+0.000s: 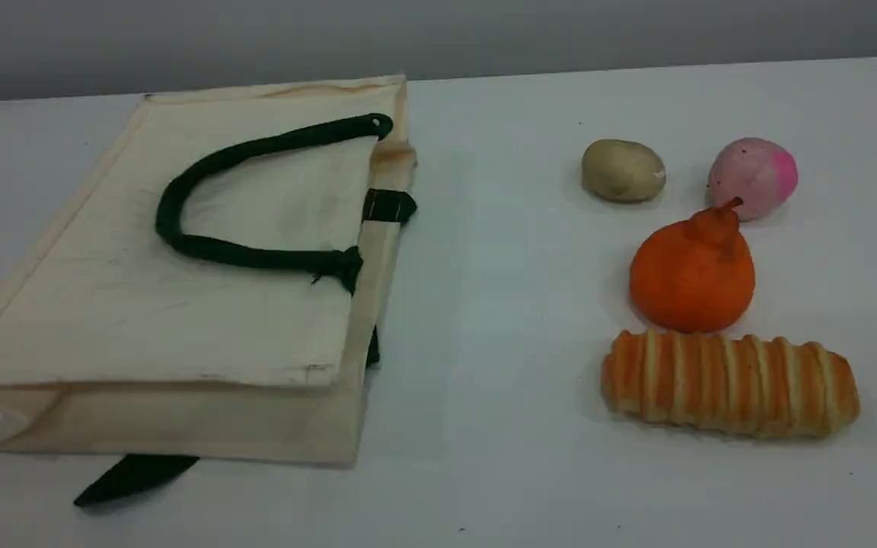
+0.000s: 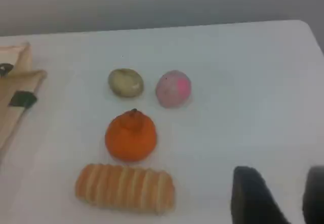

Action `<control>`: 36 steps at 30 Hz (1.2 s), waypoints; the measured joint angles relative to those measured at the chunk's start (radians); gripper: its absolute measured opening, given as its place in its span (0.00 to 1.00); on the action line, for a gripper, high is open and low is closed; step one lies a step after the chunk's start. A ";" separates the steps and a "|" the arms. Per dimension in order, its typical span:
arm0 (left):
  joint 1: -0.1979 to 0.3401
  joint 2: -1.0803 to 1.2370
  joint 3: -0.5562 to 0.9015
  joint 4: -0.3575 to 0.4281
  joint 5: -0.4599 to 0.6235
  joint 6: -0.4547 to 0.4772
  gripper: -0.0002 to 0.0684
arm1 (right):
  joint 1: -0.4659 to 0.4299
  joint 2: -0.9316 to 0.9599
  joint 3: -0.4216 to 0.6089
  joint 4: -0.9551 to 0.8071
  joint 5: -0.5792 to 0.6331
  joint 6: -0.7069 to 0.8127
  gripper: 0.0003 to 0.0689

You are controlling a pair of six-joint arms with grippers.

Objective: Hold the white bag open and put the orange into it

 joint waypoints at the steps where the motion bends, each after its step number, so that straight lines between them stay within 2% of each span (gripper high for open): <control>1: 0.000 0.013 -0.004 -0.019 0.008 -0.011 0.09 | 0.000 0.000 0.000 0.000 -0.002 0.003 0.34; 4: 0.000 0.081 -0.038 -0.054 -0.021 -0.055 0.12 | 0.000 0.000 -0.001 0.000 -0.005 0.004 0.34; 6: 0.000 0.159 -0.075 -0.063 -0.048 -0.051 0.14 | 0.000 0.016 -0.004 0.007 -0.009 0.001 0.34; 11: 0.000 0.399 -0.220 -0.058 -0.030 0.043 0.23 | 0.000 0.160 -0.026 0.028 -0.054 -0.050 0.35; 16: 0.000 0.622 -0.294 -0.059 -0.103 0.128 0.41 | 0.000 0.301 -0.029 0.127 -0.212 -0.186 0.39; 20: 0.000 0.772 -0.294 -0.059 -0.175 0.179 0.55 | 0.000 0.437 -0.029 0.283 -0.310 -0.335 0.50; 23: 0.000 0.869 -0.294 -0.059 -0.239 0.156 0.59 | 0.000 0.543 -0.029 0.402 -0.364 -0.448 0.60; 27: 0.000 0.997 -0.294 -0.060 -0.317 0.082 0.60 | 0.000 0.693 -0.029 0.529 -0.420 -0.537 0.70; 33: 0.000 1.178 -0.294 -0.060 -0.420 -0.019 0.61 | 0.000 0.905 -0.029 0.720 -0.426 -0.645 0.74; 36: 0.000 1.265 -0.294 -0.059 -0.475 -0.025 0.61 | 0.001 0.979 -0.030 0.824 -0.453 -0.725 0.74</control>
